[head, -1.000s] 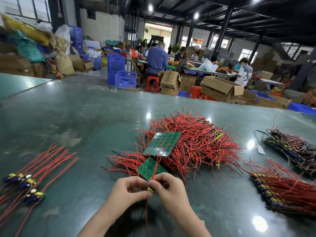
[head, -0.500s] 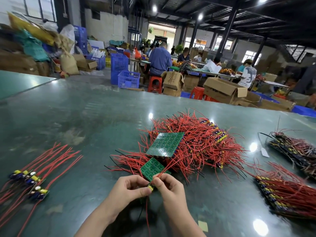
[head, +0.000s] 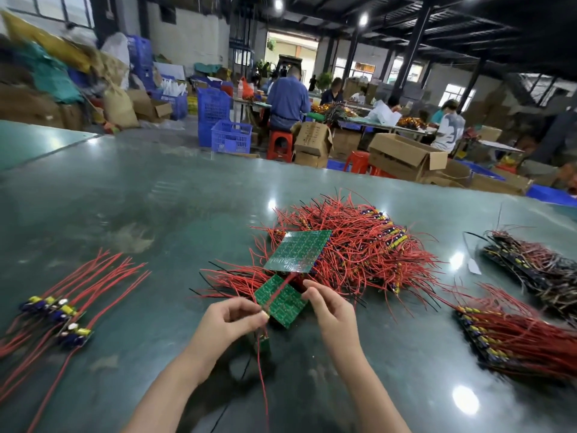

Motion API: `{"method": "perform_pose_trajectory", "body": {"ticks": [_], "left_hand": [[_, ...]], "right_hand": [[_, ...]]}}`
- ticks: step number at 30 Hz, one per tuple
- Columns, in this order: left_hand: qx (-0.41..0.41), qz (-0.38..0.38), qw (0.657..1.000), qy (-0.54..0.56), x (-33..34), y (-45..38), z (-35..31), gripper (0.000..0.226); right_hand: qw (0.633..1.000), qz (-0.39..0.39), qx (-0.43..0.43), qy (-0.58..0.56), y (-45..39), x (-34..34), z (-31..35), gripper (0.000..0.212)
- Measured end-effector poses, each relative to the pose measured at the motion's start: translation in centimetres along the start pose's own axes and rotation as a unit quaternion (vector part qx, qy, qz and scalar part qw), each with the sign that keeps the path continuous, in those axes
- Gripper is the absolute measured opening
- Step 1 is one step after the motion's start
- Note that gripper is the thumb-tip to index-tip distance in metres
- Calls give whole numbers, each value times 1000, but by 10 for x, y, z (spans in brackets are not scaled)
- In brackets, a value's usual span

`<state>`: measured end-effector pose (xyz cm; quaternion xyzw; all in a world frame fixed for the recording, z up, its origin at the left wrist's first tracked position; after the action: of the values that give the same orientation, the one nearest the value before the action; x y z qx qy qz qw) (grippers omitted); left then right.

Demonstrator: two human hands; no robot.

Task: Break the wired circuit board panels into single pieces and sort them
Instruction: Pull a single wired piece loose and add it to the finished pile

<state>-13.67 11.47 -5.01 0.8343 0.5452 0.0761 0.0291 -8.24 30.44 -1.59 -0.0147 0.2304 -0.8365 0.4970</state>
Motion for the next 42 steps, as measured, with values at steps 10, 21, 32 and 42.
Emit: {"method": "perform_pose_trajectory", "body": {"ticks": [10, 21, 32, 42], "left_hand": [[-69, -166, 980, 84, -104, 35, -29, 3], [-76, -398, 790, -461, -247, 73, -49, 16], [-27, -484, 710, -511, -227, 82, -53, 35], [-97, -89, 960, -249, -26, 24, 13, 14]], "right_hand": [[959, 89, -97, 250, 8, 18, -8, 22], [948, 127, -129, 263, 18, 38, 0, 22], [918, 175, -114, 336, 25, 51, -9, 31], [906, 144, -189, 351, 26, 49, 16, 32]]}}
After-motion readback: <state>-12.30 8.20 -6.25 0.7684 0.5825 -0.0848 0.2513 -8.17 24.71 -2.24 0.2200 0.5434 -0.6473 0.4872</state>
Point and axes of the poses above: each hand's wrist, its own y-axis away from the middle knuckle, its own x-axis out of the palm, z = x × y, the point moved 9 cm from there along -y, towards the middle knuckle, and after that the axes turned 7 degrees about -x, right-handed, at the moved point
